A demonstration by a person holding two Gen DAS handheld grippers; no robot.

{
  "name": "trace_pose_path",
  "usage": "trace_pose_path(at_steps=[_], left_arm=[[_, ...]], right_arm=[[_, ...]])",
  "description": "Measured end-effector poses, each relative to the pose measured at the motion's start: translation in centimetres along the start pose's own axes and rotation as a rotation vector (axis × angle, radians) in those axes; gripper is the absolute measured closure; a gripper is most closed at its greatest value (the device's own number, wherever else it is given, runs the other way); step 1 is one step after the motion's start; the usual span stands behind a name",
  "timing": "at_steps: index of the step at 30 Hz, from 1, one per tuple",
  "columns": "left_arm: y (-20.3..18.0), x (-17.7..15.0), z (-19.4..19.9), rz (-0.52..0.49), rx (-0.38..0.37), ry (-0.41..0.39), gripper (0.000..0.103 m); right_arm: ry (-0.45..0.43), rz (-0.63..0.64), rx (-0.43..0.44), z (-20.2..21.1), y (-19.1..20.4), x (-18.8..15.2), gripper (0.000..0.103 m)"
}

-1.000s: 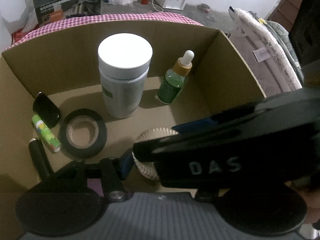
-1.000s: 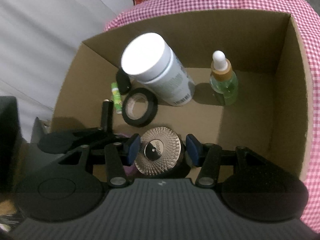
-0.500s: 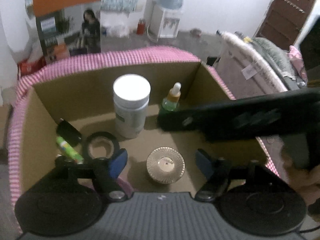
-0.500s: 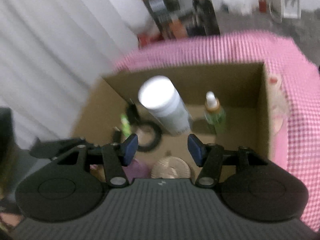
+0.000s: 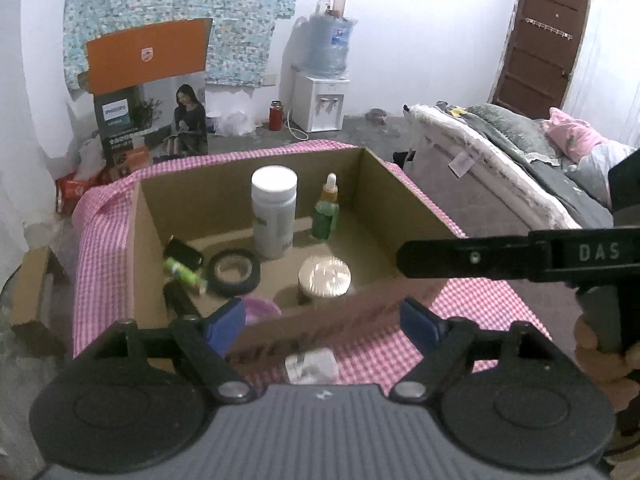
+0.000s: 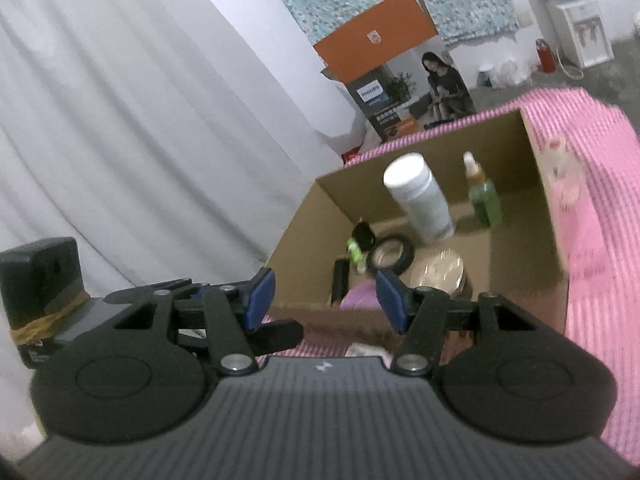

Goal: Organize rigid objects
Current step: 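Move the right tool to the white plug charger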

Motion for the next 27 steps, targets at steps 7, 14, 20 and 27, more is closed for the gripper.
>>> trace_pose_path(at_steps=[7,14,20,27], left_arm=[[0.1,-5.0,-1.3,-0.004,0.017,0.045,0.017],[0.2,-7.8,-3.9,-0.06,0.059,0.067,0.019],[0.3,-8.9,-6.5,-0.098,0.074,0.085,0.03],[0.5,-9.0,-8.9,-0.091,0.072,0.087,0.039]], right_arm=[[0.013,-0.081,-0.042,-1.3,-1.9,-4.8,0.047],[0.072,-0.145,-0.088,-4.4,-4.5,-7.6,0.049],[0.111,-0.159,-0.096,-6.2,-4.8,-8.5,0.052],[0.145,-0.192,-0.114,-8.1,-5.9,-9.5,0.058]])
Point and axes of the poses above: each gripper's, at about its wrist camera, not at the fingertips, and z roughly against the way its jaws point, y to its left, x to its top, the point moved 8 cm from there along -z, roughly the way its jaws point, and after that the axes turned 7 degrees about -y, right-handed, at the moved point
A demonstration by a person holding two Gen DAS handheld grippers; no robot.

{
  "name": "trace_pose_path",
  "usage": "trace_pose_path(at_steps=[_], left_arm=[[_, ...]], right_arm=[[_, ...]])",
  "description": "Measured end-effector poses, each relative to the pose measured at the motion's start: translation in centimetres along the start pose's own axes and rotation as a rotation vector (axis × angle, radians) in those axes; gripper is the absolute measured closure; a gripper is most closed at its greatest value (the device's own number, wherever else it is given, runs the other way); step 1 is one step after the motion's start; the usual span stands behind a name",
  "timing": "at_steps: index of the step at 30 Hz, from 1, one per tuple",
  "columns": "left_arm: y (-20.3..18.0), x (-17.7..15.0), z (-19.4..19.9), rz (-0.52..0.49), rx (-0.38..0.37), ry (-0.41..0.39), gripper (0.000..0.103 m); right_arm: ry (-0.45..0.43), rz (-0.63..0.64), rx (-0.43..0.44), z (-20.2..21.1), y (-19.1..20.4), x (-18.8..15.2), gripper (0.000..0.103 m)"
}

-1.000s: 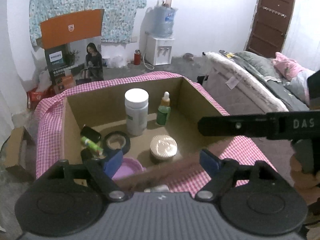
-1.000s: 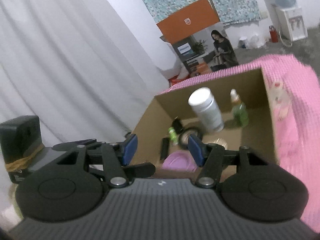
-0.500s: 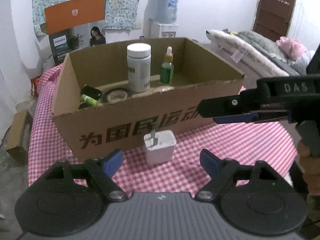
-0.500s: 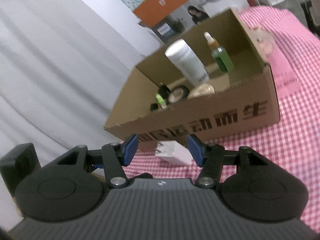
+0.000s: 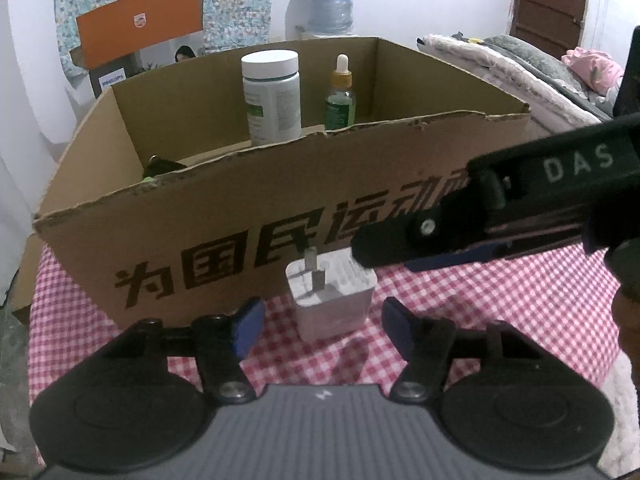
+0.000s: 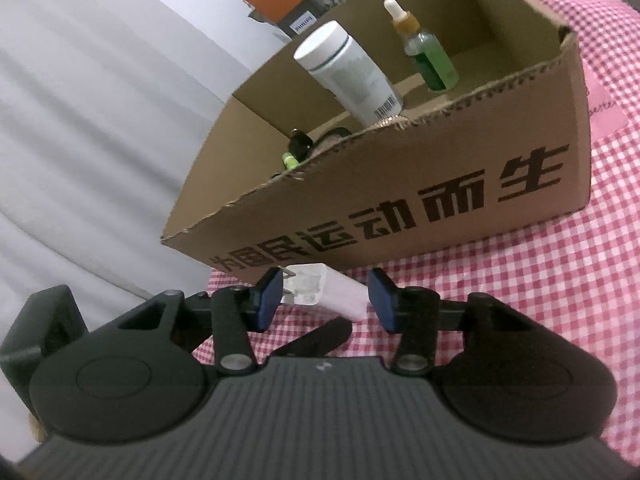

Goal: Organize rigid objects
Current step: 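Move the right tool to the white plug charger, then close the right tool on the white plug charger and lift it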

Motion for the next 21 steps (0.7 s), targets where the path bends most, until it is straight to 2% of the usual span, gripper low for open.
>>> trace_pose_path(at_steps=[6,21], left_arm=[[-0.1,0.2,-1.4,0.022,0.002,0.009,0.055],[-0.1,0.1,-1.0,0.059,0.024,0.007,0.056]], right_arm=[[0.022,-0.009,-0.001,-1.2,-0.5,-0.4,0.064],[0.037,-0.02,0.015,-1.5,-0.6,-1.1,0.07]])
Point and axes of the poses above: each gripper's, at about its wrist camera, not at the fingertips, and z roughly against the way its jaws point, y to its left, x to its top, the point moved 8 cm from there along -z, roughly the way its jaws point, and after that the axes turned 7 degrees about -y, right-handed, at the moved point
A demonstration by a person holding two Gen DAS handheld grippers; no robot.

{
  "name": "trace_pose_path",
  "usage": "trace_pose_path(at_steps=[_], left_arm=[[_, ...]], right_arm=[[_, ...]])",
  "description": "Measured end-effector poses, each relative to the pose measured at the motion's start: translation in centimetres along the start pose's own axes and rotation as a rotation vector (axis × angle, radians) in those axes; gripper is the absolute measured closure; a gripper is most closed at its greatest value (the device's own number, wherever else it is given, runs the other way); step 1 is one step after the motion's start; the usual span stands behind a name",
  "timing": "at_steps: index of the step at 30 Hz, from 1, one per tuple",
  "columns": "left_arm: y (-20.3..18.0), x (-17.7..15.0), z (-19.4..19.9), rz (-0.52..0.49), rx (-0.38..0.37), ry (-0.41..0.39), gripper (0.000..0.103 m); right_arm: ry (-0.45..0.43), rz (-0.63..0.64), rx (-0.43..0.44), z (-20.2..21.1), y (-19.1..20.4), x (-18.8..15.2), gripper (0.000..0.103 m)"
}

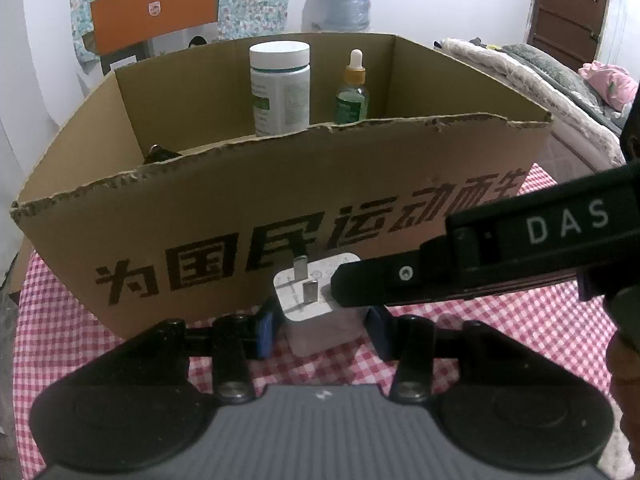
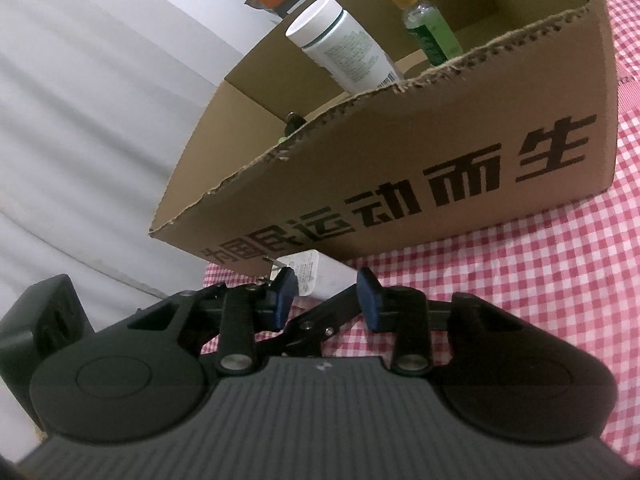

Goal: Organize rigid objects
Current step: 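Close the right tool on the white plug charger and lift it, then carry the white charger over the box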

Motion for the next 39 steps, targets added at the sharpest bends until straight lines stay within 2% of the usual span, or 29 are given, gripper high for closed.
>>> trace_pose_path(at_steps=[16,25,32,39], left_arm=[[-1.5,-0.4,1.6,-0.008,0.001,0.003,0.056],[-2.0,0.3,3.4,-0.017,0.009,-0.027,0.056],[-2.2,3.5,6.6,-0.021,0.002,-0.104,0.056],[-3.3,9.2,7.8,-0.062,-0.015,-0.166,0.056]], right_arm=[[-0.014,0.007,-0.006,1.5,0.3,-0.5,0.07],[-0.036,0.031,0.011,3.1,1.5,-0.6,0.07],[-0.102,0.085,0.056,6.2,4.3,1.1,0.07],[-0.177,0.161,0.083,9.0,6.8,5.6,0.07]])
Point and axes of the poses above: each gripper's, at about its wrist camera, not at the fingertips, and z roughly against the way its jaws point, y to its left, x to its top, the point moved 8 cm from there along -z, roughly the way its jaws point, and after that the axes turned 7 degrees about -y, right-handed, at the moved point
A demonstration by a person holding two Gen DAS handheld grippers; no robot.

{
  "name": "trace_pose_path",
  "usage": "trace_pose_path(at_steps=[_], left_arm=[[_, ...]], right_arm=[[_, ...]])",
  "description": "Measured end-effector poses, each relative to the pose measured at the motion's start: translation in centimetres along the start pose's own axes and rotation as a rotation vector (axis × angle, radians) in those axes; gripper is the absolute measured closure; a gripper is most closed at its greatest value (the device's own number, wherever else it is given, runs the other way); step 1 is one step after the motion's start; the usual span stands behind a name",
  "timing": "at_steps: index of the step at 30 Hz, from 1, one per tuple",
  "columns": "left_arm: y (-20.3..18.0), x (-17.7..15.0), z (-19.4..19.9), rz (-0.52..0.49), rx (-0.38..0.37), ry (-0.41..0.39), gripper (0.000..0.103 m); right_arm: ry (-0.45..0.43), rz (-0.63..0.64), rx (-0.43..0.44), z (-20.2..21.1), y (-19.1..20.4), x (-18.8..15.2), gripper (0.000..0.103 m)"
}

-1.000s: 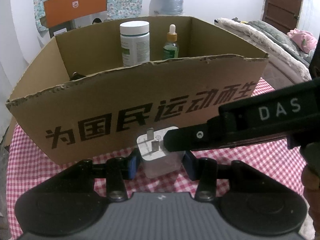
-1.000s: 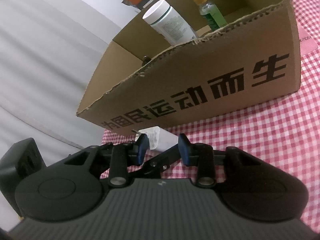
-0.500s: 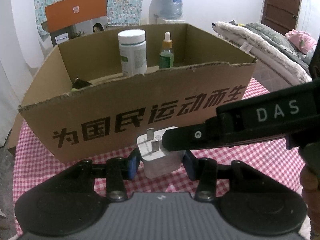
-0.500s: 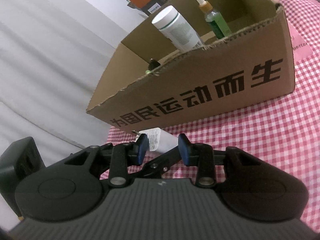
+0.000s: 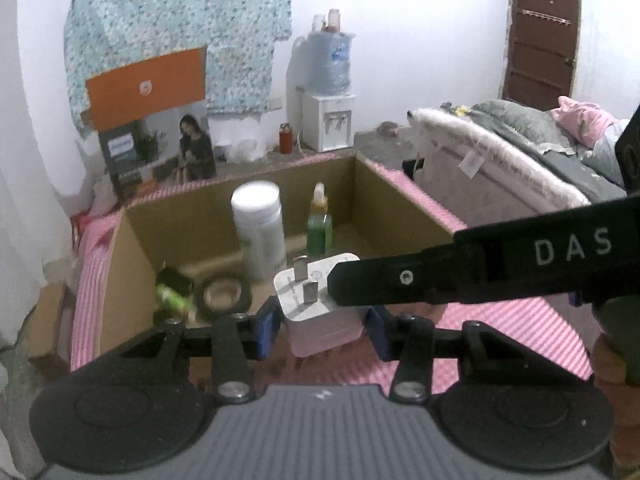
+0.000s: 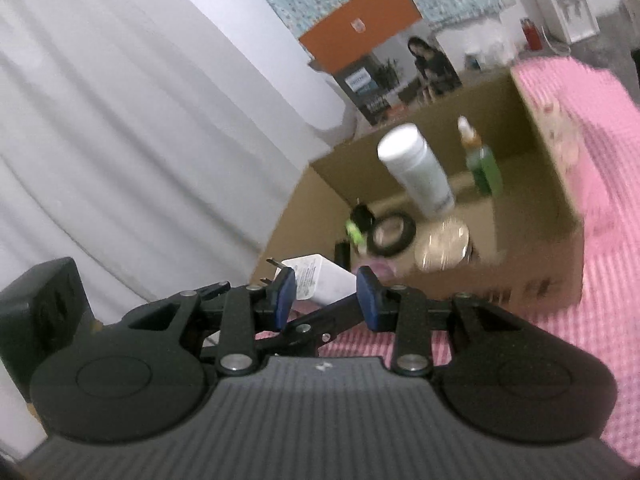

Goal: Organize rigid objects
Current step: 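Carry the white charger over the box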

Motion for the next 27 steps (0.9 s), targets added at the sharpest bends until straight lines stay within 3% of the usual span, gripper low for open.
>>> trace_pose_path(at_steps=[4,9,20,27], left_arm=[[-0.5,2.8,-2.4,0.009,-0.047,0.021,0.056],[-1.1,3.8,-6.8,0.085,-0.148,0.113,0.056],[-1.7,2.5,-14.0,0.149,-0.199,0.264,0.056],[-2.0,1.8,-16.0,0.172,-0.217,0.322,0.056]], right_arm=[[-0.001,0.016,-0.024,0.2,-0.8,3.3,0.069],[0.047,0.0,-0.09,-1.1,-4.0,6.3,0.069],[0.158,-0.007,-0.207,-4.9,-9.7,7.3,0.069],[0.133,0.009,-0.22,-5.2,-10.8,8.5,0.062]])
Point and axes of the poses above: each gripper's, at about its wrist camera, not at the fingertips, and z roughly against the way its jaws point, y to its left, x to its top, the point moved 8 cm from there along -z, roughly the way its jaws point, and after that the axes turned 7 degrees about -y, right-handed, at the moved point
